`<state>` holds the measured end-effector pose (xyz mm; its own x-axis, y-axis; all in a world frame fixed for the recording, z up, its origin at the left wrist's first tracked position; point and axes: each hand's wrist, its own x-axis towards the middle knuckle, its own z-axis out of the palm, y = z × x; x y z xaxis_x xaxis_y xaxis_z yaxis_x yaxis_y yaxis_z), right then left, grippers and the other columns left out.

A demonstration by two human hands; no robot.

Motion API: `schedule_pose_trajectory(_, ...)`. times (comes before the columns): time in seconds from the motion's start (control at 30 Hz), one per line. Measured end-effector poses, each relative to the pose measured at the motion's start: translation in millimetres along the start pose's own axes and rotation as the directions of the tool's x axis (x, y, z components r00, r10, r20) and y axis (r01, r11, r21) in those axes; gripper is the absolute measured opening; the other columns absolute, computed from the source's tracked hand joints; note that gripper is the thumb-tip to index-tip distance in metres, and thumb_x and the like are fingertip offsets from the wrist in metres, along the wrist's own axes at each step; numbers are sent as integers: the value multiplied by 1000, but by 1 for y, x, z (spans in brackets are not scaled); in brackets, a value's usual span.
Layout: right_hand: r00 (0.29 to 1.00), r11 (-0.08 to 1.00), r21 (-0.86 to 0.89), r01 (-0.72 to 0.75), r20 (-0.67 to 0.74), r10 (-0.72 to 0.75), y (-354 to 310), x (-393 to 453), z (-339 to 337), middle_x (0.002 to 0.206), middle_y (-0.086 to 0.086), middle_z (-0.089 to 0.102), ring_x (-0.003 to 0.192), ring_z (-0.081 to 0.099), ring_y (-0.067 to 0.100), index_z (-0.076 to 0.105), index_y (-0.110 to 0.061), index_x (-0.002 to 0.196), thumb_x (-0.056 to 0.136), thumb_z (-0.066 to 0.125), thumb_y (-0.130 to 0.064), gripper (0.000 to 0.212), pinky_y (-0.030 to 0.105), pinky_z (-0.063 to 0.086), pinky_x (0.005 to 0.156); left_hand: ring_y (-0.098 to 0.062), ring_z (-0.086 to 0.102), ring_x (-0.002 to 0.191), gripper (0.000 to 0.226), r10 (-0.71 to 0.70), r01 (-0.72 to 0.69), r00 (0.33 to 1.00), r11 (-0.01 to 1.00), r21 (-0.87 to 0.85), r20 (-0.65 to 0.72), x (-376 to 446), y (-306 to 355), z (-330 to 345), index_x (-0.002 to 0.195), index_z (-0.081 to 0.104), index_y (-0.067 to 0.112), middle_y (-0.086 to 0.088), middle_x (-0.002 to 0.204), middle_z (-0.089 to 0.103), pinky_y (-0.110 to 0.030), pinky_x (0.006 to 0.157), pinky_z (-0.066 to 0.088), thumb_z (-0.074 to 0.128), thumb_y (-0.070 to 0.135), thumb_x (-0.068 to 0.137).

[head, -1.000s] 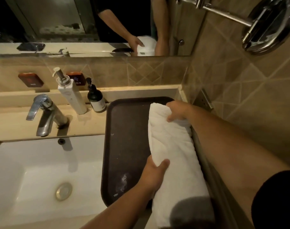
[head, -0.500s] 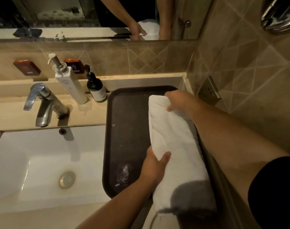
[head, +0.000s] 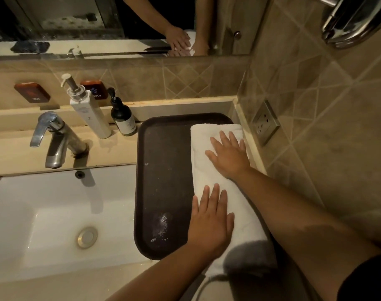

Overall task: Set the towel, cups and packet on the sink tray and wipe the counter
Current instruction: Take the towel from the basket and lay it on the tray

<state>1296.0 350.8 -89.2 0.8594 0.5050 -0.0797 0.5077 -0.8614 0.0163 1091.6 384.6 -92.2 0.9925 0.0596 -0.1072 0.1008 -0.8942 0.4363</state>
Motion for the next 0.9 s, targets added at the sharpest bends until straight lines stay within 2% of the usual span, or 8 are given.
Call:
schedule_pose_trajectory(0.33, 996, 998, 56, 4, 87, -9, 5, -2, 10, 163, -1, 0, 148, -4, 29, 6, -35, 152, 85, 4, -70, 75, 53, -2, 117, -21, -25, 146, 66, -44, 39, 994, 998, 55, 98, 0, -2, 3, 155, -6, 23, 0, 163, -15, -48, 116, -16, 1, 54, 97)
schedule_pose_trajectory(0.47, 987, 1000, 23, 1, 160, -5, 6, 0, -11, 162, 0, 14, 147, 10, 30, 18, -34, 151, 92, 18, -67, 68, 54, 2, 116, -26, -1, 150, 64, -22, 16, 990, 999, 43, 139, 0, -8, -20, 154, 13, 20, -4, 164, 7, -51, 120, -1, 17, 53, 99)
schedule_pose_trajectory(0.5, 988, 1000, 18, 1, 154, -4, 5, -1, -17, 159, 1, 25, 145, 21, 31, 27, -32, 148, 93, 23, -64, 63, 54, 6, 116, -29, 18, 147, 59, -8, 3, 992, 999, 42, 123, 0, -12, -29, 149, 28, 18, -6, 159, 26, -52, 120, 12, 24, 50, 99)
schedule_pose_trajectory(0.57, 991, 997, 71, -10, 131, 1, 4, -6, -32, 142, 1, 51, 127, 47, 28, 46, -29, 136, 95, 36, -56, 51, 51, 26, 113, -27, 54, 116, 41, 6, -9, 998, 999, 49, 63, -1, -20, -52, 121, 54, 17, -6, 126, 58, -48, 103, 41, 35, 44, 97)
schedule_pose_trajectory(0.67, 978, 987, 159, -29, 209, -5, -3, -13, -67, 115, 0, 65, 100, 60, 20, 61, -23, 119, 92, 52, -48, 38, 35, 48, 91, -20, 63, 82, 28, -78, 78, 996, 997, 13, 51, -2, -36, -87, 98, 60, 21, 1, 97, 65, -41, 78, 54, 43, 42, 97)
schedule_pose_trajectory(0.77, 970, 996, 82, 47, 233, -64, -16, -29, -104, 85, -3, 60, 78, 57, 14, 65, -18, 103, 92, 54, -45, 32, 30, 44, 72, -10, 57, 64, 24, -121, 125, 988, 991, 41, -91, -6, -51, -120, 77, 55, 26, 6, 74, 58, -28, 62, 50, 50, 41, 95)
schedule_pose_trajectory(0.83, 991, 994, 105, 25, 131, -39, -24, -51, -118, 73, -8, 53, 67, 51, 10, 64, -19, 96, 94, 51, -43, 28, 29, 39, 66, -9, 52, 59, 24, -92, 125, 954, 987, 98, -285, -14, -58, -137, 73, 53, 27, 8, 69, 55, -26, 60, 47, 53, 37, 94)
schedule_pose_trajectory(0.9, 998, 991, 131, -11, -55, 19, -35, -80, -123, 76, -8, 57, 67, 51, 11, 63, -20, 94, 95, 47, -42, 27, 31, 40, 69, -10, 52, 66, 14, -36, 123, 898, 977, 173, -438, -26, -65, -147, 82, 59, 26, 6, 77, 59, -29, 66, 49, 56, 35, 92)
